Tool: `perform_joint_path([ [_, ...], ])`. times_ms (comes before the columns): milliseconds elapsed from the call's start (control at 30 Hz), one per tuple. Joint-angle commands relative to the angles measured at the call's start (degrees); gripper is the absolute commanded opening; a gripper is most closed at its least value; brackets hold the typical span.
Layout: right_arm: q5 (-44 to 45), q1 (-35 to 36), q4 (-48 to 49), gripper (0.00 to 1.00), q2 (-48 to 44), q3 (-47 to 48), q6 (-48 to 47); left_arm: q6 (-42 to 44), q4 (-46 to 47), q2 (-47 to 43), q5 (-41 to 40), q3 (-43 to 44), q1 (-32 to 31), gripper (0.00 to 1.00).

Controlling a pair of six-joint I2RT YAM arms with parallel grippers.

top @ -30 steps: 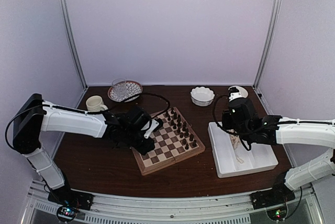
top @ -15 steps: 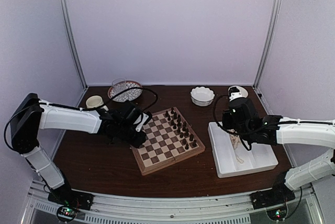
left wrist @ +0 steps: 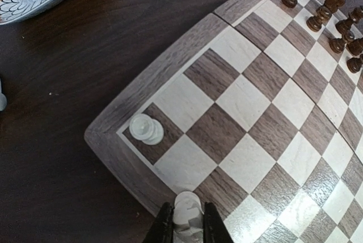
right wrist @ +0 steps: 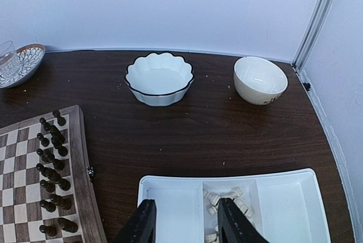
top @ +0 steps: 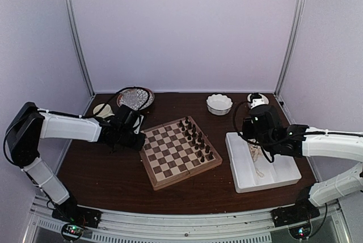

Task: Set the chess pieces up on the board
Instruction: Pick up the knight from the chessboard, then place the knight at b1.

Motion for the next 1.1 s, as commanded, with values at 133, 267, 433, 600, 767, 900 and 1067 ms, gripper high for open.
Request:
perform_joint_path([
  [133, 1.33, -0.25, -0.77, 0.39, -2.04, -0.25, 0.61, -0.53, 2.95, 5.27, -1.0, 4.02, 0.36, 0.07],
  [267, 1.42, -0.28, -0.92, 0.4, -2.45, -0.41, 0.66, -0.53, 2.12, 6.51, -1.49, 5.09, 0.36, 0.07],
  [433, 1.26, -0.33, -0.83, 0.4, -2.34, -0.43, 0.74, -0.31, 1.7, 6.0, -2.69, 5.1, 0.36, 0.07],
  [600, 1.18, -0.29, -0.84, 0.4, -2.24, -0.43, 0.74, -0.01, 1.31, 5.88, -3.23, 5.26, 0.36, 0.08],
  [767, 1.12, -0.39, -0.64, 0.4, -1.99, -0.43, 0.74, 0.26, 0.84, 5.64, -3.2, 5.35, 0.36, 0.08],
  [900, 0.6, -0.4, -0.48, 0.4, -1.39, -0.35, 0.74, 0.43, 0.66, 5.57, -3.46, 5.4, 0.36, 0.08],
  [1067, 0.55, -0.36, -0.74, 0.4, -1.01, -0.08, 0.83, 0.61, 0.53, 5.81, -2.62, 5.61, 0.36, 0.19],
])
